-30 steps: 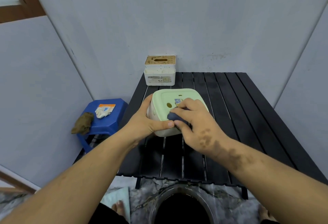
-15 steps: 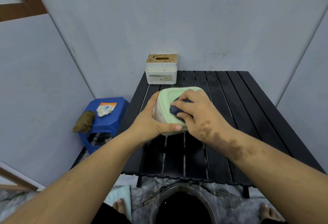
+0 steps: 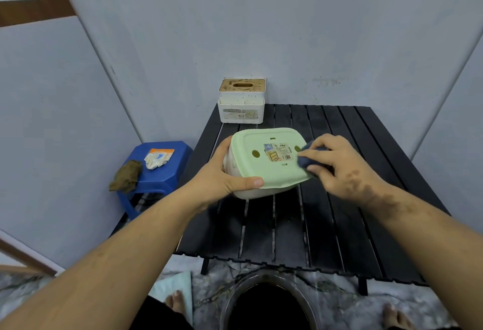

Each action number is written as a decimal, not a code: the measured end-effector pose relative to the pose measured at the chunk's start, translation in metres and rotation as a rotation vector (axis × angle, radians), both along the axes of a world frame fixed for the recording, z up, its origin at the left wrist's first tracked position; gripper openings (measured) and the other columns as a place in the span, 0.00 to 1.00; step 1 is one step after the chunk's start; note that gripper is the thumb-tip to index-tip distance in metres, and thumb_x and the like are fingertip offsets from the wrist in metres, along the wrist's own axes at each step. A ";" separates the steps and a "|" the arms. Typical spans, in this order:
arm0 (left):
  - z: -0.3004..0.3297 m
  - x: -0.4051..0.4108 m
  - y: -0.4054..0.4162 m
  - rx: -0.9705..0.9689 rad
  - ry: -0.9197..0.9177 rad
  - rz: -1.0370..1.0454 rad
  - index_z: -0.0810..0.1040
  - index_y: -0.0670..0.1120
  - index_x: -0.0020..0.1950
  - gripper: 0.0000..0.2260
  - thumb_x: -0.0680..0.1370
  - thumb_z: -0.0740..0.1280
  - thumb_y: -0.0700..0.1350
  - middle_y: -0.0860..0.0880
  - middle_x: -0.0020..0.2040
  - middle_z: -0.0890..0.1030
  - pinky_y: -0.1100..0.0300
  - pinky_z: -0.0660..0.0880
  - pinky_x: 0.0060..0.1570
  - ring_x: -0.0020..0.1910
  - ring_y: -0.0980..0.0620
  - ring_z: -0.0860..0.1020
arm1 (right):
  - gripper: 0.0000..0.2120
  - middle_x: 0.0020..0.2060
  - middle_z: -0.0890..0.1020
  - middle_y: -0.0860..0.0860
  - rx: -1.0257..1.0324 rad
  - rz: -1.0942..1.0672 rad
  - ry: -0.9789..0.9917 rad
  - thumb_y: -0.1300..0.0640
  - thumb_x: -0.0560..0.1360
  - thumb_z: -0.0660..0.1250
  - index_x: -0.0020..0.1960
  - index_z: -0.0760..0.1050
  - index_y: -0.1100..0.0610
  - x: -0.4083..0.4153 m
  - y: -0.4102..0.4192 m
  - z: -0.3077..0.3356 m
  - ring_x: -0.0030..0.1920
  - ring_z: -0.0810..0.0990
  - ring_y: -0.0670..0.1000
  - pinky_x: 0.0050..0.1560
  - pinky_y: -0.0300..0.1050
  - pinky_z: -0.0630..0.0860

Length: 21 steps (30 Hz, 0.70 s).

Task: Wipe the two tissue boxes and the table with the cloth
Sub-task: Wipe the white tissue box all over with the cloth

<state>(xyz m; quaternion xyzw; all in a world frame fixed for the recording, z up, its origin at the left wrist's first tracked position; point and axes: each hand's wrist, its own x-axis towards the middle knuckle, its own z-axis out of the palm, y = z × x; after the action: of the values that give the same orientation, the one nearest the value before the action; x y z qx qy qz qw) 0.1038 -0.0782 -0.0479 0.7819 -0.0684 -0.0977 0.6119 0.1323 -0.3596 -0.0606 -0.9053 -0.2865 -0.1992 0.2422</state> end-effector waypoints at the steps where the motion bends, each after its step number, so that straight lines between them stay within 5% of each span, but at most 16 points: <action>1: 0.000 0.000 0.000 -0.001 0.001 0.005 0.66 0.72 0.64 0.40 0.61 0.82 0.49 0.56 0.64 0.79 0.68 0.80 0.46 0.62 0.50 0.79 | 0.16 0.51 0.77 0.49 0.020 -0.054 0.018 0.63 0.72 0.72 0.58 0.81 0.54 0.000 -0.003 -0.002 0.52 0.73 0.55 0.58 0.42 0.70; 6: 0.000 -0.002 -0.004 -0.003 -0.024 0.023 0.67 0.72 0.65 0.41 0.61 0.83 0.49 0.60 0.61 0.79 0.66 0.80 0.49 0.60 0.54 0.79 | 0.11 0.48 0.75 0.52 0.026 -0.014 -0.067 0.59 0.74 0.68 0.55 0.81 0.56 -0.027 0.040 0.003 0.48 0.72 0.54 0.52 0.49 0.75; 11: -0.001 -0.003 -0.005 0.016 -0.050 0.022 0.65 0.68 0.71 0.45 0.61 0.84 0.50 0.61 0.62 0.79 0.61 0.81 0.56 0.62 0.56 0.78 | 0.14 0.52 0.76 0.50 0.064 0.185 -0.084 0.57 0.75 0.67 0.60 0.79 0.53 -0.029 0.057 0.010 0.53 0.73 0.52 0.59 0.43 0.70; 16: 0.000 -0.006 -0.007 0.059 -0.062 -0.008 0.63 0.68 0.74 0.48 0.62 0.86 0.48 0.64 0.63 0.78 0.61 0.79 0.60 0.63 0.61 0.77 | 0.12 0.48 0.74 0.45 0.231 -0.198 0.067 0.58 0.75 0.70 0.58 0.81 0.50 0.009 0.018 0.000 0.53 0.73 0.54 0.56 0.42 0.70; 21: 0.007 -0.012 -0.014 0.100 -0.130 -0.032 0.65 0.67 0.69 0.42 0.67 0.83 0.40 0.70 0.54 0.79 0.75 0.76 0.45 0.51 0.75 0.77 | 0.13 0.50 0.75 0.48 0.278 -0.289 0.115 0.60 0.76 0.69 0.60 0.80 0.55 0.024 0.022 0.006 0.55 0.73 0.53 0.56 0.37 0.67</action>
<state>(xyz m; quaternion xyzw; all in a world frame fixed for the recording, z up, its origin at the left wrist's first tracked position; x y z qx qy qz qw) 0.0918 -0.0919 -0.0413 0.8148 -0.1157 -0.0597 0.5649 0.1564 -0.3377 -0.0544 -0.9046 -0.1092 -0.2176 0.3498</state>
